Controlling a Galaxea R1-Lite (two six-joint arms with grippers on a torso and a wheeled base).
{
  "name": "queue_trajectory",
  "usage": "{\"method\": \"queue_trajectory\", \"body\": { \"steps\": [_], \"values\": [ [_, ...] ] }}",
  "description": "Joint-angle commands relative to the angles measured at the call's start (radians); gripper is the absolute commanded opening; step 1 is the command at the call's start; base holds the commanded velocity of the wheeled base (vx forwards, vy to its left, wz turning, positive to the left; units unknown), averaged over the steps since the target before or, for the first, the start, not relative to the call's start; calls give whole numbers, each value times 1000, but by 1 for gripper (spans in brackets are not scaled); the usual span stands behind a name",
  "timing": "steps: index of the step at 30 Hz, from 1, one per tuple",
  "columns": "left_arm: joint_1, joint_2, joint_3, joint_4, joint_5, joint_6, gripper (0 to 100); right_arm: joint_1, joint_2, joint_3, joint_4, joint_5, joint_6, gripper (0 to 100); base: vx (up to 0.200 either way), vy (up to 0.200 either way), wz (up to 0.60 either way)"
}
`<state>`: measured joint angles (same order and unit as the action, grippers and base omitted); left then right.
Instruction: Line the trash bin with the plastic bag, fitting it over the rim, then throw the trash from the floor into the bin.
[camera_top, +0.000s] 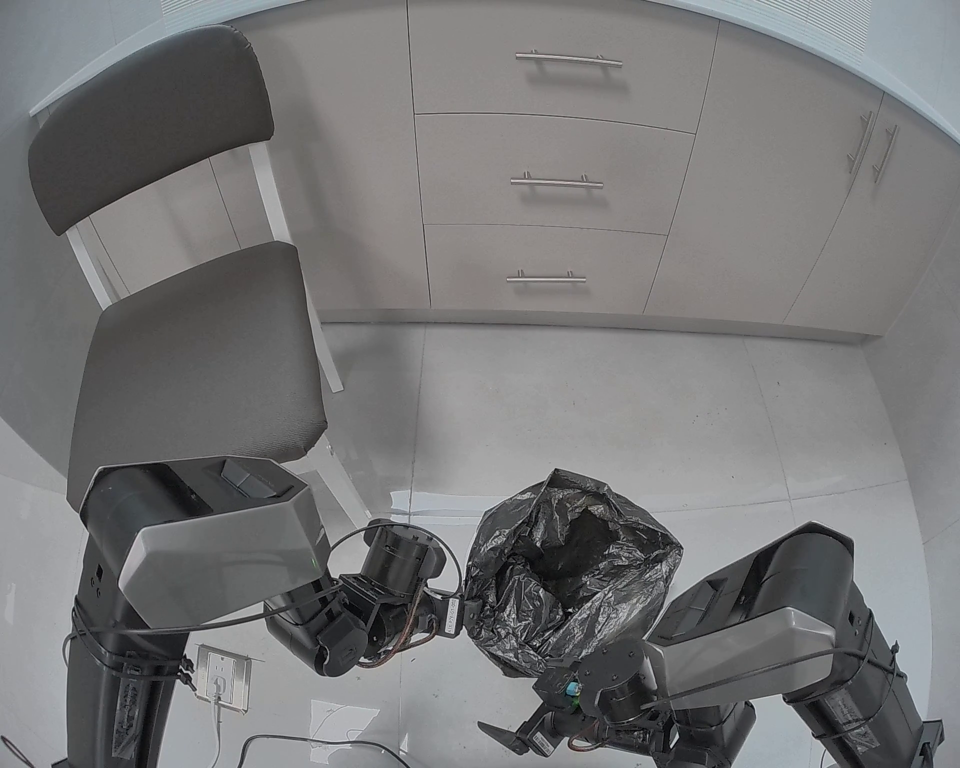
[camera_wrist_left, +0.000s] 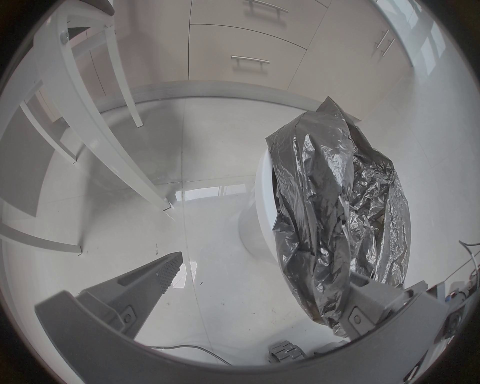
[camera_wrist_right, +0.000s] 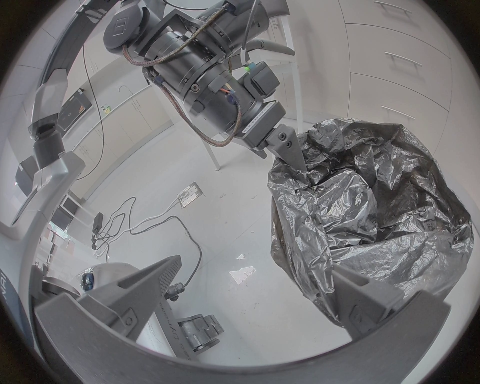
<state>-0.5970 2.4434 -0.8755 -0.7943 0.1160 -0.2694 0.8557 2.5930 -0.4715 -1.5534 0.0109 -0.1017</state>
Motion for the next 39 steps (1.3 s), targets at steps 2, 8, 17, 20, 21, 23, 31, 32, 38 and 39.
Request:
{"method": "queue_trajectory", "body": {
  "steps": [2, 8, 17, 20, 21, 23, 31, 32, 38, 39],
  "values": [
    [-1, 2, 3, 0, 1, -1, 100, 20, -2, 30, -17, 11, 4, 100, 0, 0, 0],
    [-1, 2, 3, 0, 1, -1, 100, 20, -2, 60, -17, 9, 5, 100, 0, 0, 0],
    [-1, 2, 3, 0, 1, -1, 100, 20, -5, 97, -17, 9, 5, 100, 0, 0, 0],
    [-1, 0, 4, 0, 1, -1, 100, 20, -5, 105, -17, 9, 10, 100, 0, 0, 0],
    [-1, 0, 4, 0, 1, -1, 100, 19, -5, 106, -17, 9, 14, 100, 0, 0, 0],
    [-1, 0, 6, 0, 1, -1, 100, 20, -5, 113, -17, 9, 27, 100, 0, 0, 0],
    [0, 2, 6, 0, 1, -1, 100, 37, -116, 192, -17, 4, 71, 100, 0, 0, 0],
    [0, 2, 6, 0, 1, -1, 100, 45, -155, 208, -17, 3, 105, 100, 0, 0, 0],
    [0, 3, 6, -2, 1, -1, 100, 49, -220, 185, -17, -31, 132, 100, 0, 0, 0],
    [0, 3, 6, 0, 1, -1, 100, 46, -220, 159, -17, -52, 132, 100, 0, 0, 0]
  ]
}}
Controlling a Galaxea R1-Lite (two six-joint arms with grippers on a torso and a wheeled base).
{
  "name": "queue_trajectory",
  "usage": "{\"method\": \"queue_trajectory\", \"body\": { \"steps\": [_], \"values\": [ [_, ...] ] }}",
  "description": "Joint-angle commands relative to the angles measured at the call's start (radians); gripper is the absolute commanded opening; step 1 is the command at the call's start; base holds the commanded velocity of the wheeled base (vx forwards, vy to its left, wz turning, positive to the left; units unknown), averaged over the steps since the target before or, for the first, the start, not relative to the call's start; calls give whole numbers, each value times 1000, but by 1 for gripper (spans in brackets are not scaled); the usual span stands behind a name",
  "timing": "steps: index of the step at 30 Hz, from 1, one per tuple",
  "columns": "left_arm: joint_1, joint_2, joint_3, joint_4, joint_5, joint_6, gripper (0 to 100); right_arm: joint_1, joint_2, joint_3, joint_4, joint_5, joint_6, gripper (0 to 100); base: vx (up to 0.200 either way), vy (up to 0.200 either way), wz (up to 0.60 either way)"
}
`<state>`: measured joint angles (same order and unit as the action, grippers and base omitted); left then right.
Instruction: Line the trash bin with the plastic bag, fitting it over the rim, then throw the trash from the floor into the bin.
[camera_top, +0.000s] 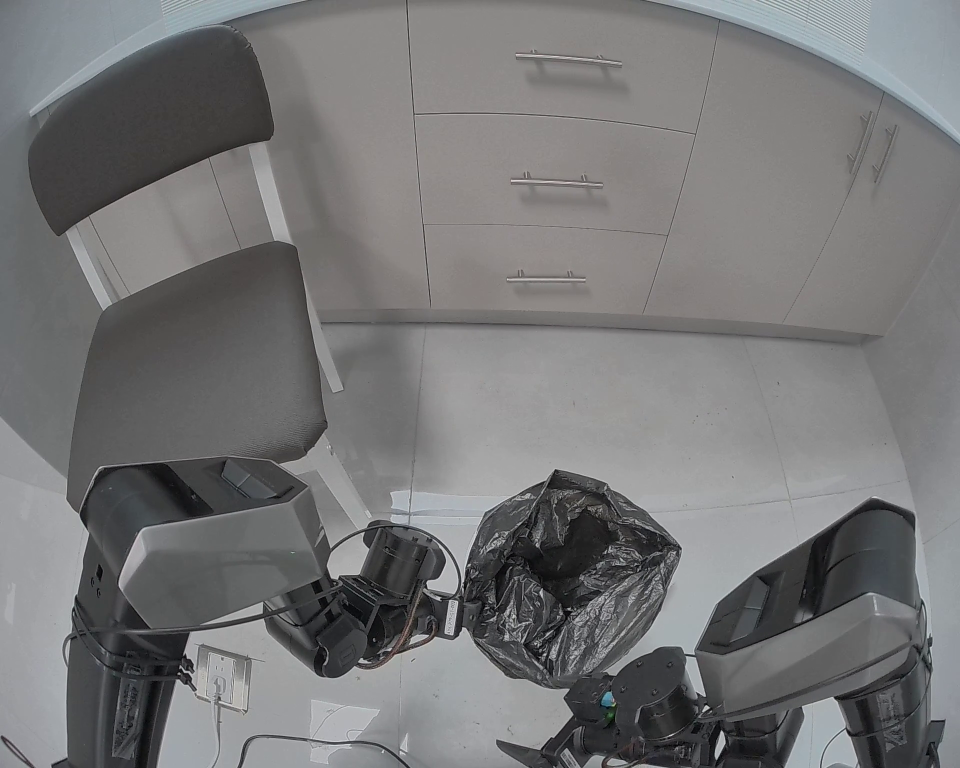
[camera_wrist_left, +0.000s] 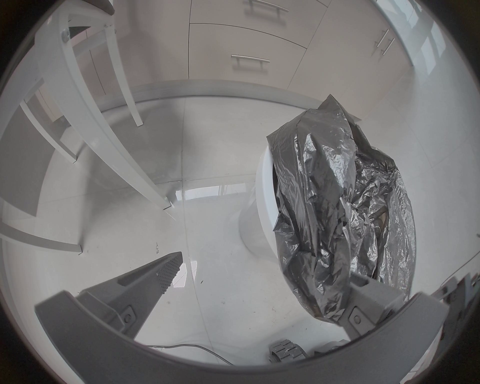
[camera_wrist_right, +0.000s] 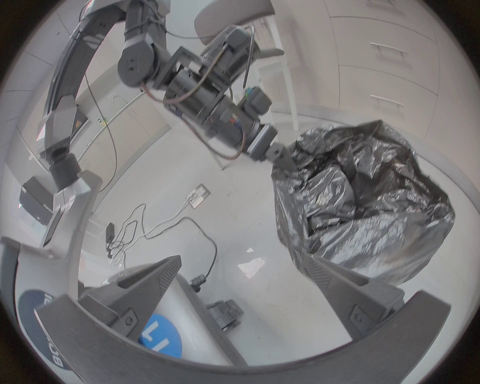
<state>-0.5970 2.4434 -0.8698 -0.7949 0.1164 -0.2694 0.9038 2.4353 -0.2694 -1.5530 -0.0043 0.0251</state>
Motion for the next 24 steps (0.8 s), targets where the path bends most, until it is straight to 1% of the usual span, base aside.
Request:
{"method": "queue_trajectory", "body": {
  "steps": [1, 2, 6, 18, 22, 24],
  "values": [
    [0, 3, 0, 0, 0, -1, 100, -2, -62, -44, -18, -37, 6, 100, 0, 0, 0],
    [0, 3, 0, -1, 0, -1, 100, -5, -53, -87, -18, -74, 7, 100, 0, 0, 0],
    [0, 3, 0, -1, 0, -1, 100, 6, 1, -110, -18, -83, 3, 100, 0, 0, 0],
    [0, 8, -3, -1, 0, -1, 100, -17, 148, -294, -18, -74, -1, 100, 0, 0, 0],
    [0, 11, -3, -1, 0, -1, 100, -3, 159, -287, -18, -74, -2, 100, 0, 0, 0],
    [0, 11, -5, -1, 0, -1, 100, 18, 162, -278, -18, -74, -2, 100, 0, 0, 0]
  ]
}}
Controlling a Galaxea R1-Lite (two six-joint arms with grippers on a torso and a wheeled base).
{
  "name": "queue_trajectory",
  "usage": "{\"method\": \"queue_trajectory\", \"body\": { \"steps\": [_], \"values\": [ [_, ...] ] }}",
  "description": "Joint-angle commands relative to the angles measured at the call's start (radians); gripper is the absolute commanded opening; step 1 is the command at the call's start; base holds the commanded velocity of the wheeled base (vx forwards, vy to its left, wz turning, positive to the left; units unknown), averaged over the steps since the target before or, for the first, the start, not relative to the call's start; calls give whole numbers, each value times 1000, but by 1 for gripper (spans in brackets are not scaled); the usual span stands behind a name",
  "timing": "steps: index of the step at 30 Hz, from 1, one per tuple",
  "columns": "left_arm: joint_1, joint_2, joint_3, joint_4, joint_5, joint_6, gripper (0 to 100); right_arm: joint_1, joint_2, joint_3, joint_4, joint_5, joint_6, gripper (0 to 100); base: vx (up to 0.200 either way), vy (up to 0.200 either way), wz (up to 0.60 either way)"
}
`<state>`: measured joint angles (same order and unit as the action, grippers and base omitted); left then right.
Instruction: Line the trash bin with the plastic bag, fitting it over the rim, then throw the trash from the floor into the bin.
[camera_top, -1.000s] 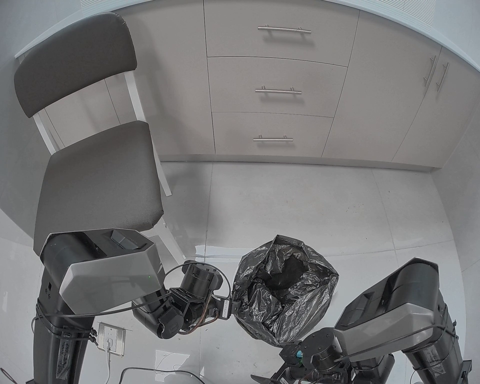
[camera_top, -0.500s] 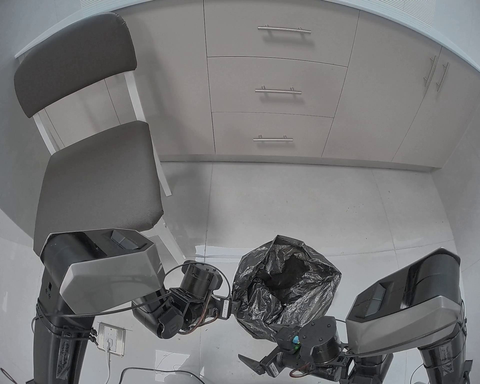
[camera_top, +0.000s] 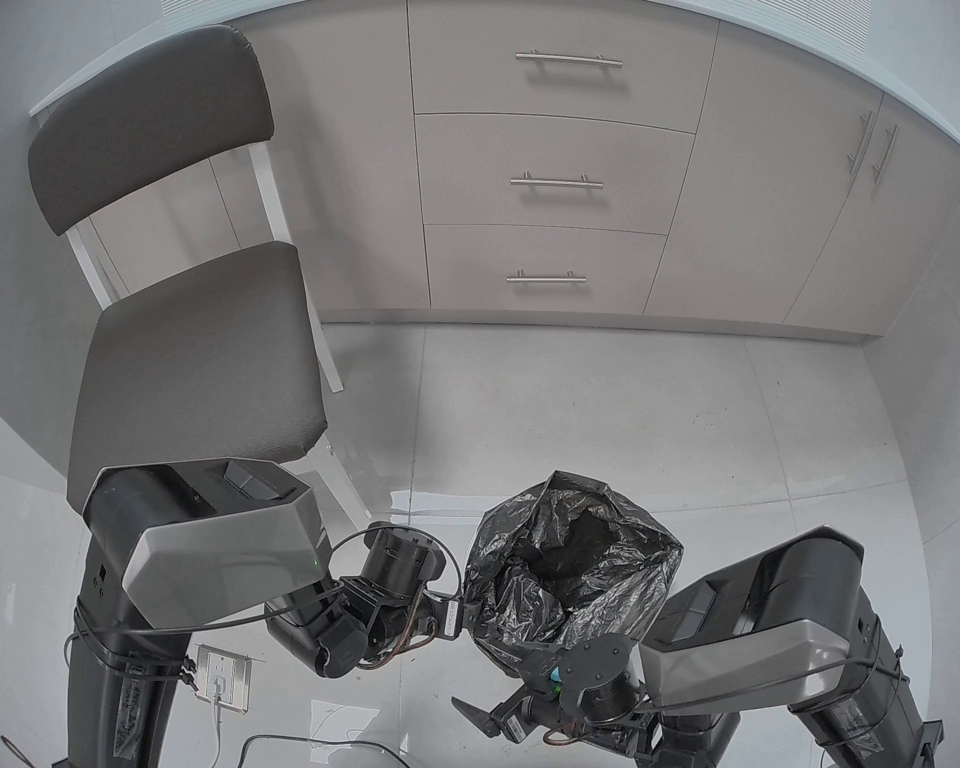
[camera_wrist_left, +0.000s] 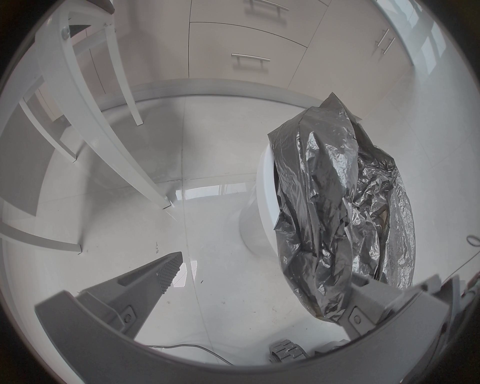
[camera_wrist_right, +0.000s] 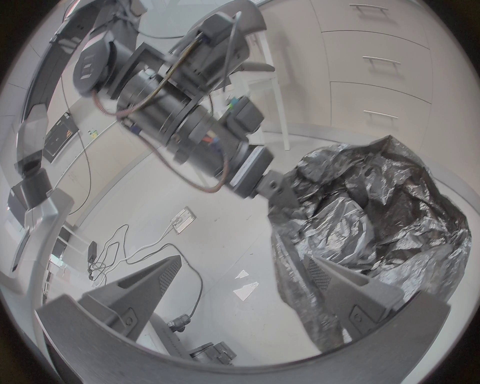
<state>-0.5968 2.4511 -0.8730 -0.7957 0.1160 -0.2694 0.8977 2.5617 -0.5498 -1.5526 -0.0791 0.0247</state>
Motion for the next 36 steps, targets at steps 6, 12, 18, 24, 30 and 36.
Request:
{"method": "queue_trajectory", "body": {
  "steps": [6, 12, 18, 24, 30, 36],
  "values": [
    [-1, 3, -1, 0, 1, -1, 100, 47, 55, 1, -18, 16, -9, 100, 0, 0, 0],
    [-1, 3, -1, 0, 1, -1, 100, 61, 54, 7, -18, 18, -9, 100, 0, 0, 0],
    [-1, 3, 0, -2, 1, -1, 100, 75, 35, 42, -18, 19, -8, 100, 0, 0, 0],
    [-1, 3, 2, -2, 1, -1, 100, 43, -57, 64, -18, 19, -9, 100, 0, 0, 0],
    [0, 9, -1, -2, 1, -1, 100, -3, -83, 34, -18, -62, -111, 100, 0, 0, 0],
    [2, 11, 6, -57, 2, -16, 100, -112, -94, -62, -18, -120, -158, 100, 0, 0, 0]
  ]
}}
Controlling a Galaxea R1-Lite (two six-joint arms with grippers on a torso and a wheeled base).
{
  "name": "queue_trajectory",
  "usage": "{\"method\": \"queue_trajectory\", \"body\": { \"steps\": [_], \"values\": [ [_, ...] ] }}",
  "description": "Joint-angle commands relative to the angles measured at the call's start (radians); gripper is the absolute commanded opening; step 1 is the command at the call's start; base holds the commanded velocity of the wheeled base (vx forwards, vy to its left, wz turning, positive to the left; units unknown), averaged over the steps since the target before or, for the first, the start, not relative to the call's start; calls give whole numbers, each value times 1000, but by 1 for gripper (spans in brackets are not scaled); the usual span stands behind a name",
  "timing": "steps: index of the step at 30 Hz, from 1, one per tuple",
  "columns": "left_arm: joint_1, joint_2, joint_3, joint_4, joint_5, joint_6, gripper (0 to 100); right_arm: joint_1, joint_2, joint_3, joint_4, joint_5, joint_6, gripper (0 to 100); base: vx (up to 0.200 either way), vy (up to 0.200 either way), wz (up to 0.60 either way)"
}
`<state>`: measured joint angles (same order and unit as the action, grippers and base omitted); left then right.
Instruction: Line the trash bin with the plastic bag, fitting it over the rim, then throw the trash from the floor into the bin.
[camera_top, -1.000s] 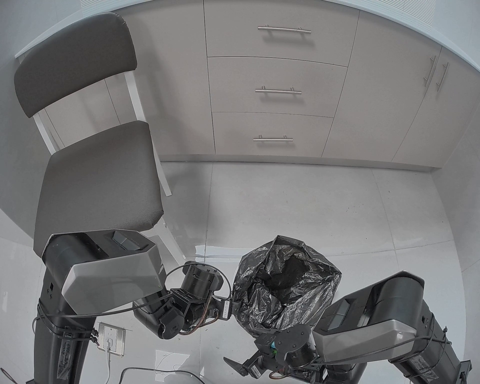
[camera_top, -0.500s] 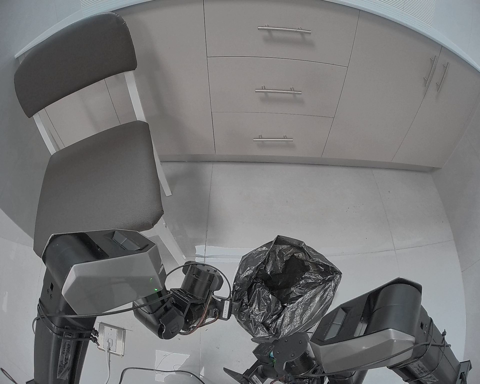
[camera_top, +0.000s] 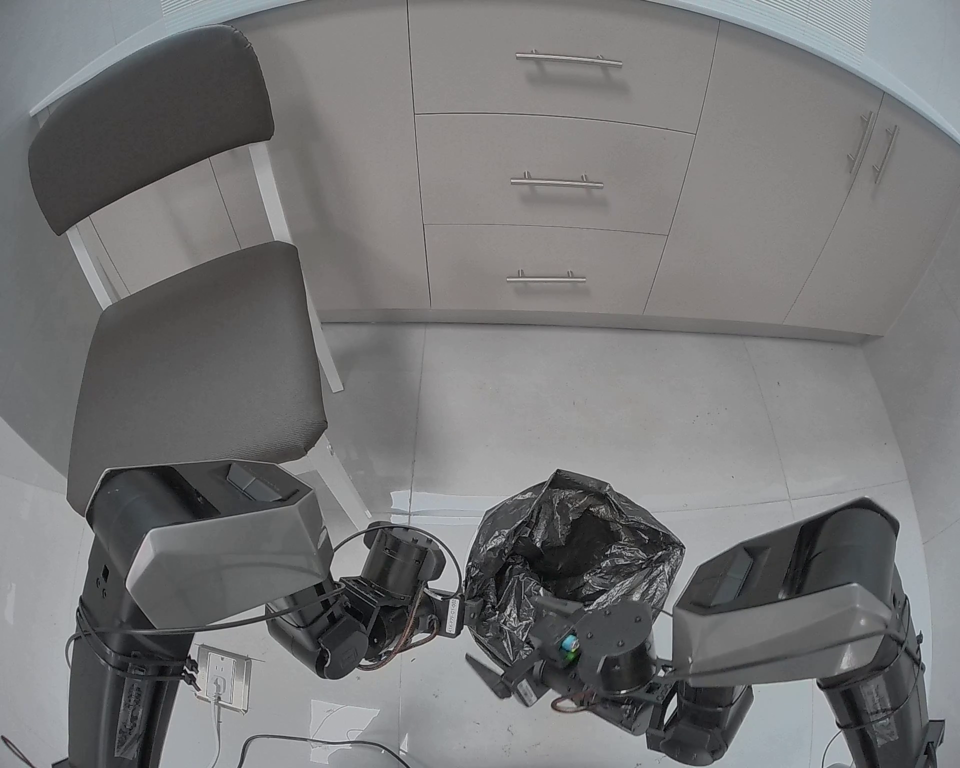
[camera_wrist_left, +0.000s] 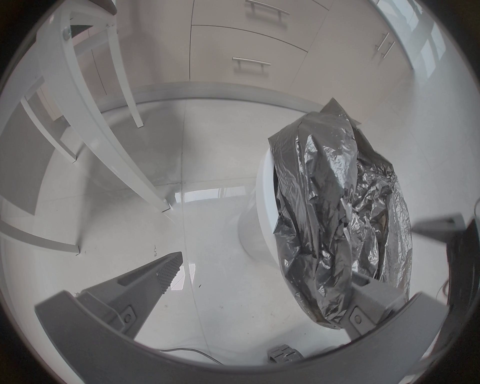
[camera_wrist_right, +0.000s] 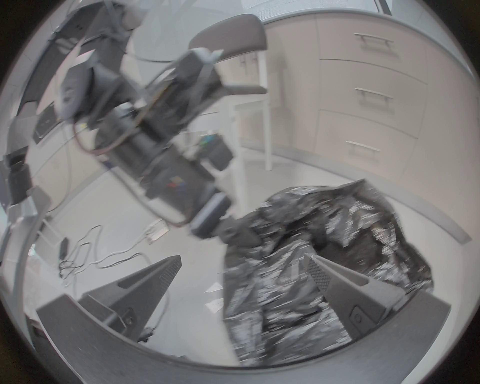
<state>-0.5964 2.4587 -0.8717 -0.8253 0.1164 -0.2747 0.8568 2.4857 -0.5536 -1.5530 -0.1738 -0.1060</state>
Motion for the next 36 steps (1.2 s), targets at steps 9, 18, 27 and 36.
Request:
{"method": "queue_trajectory", "body": {
  "steps": [9, 18, 27, 36],
  "values": [
    [0, -9, 8, -32, 2, -15, 100, -283, -5, -157, -18, -59, -107, 100, 0, 0, 0],
    [-3, -55, 26, -35, 2, -29, 100, -346, 35, -215, -18, -58, -129, 100, 0, 0, 0],
    [0, -107, 14, -43, 32, -21, 100, -387, 62, -255, -18, -55, -149, 100, 0, 0, 0],
    [-3, -115, -4, -40, 49, -15, 100, -415, 78, -281, -18, -52, -158, 100, 0, 0, 0]
  ]
}}
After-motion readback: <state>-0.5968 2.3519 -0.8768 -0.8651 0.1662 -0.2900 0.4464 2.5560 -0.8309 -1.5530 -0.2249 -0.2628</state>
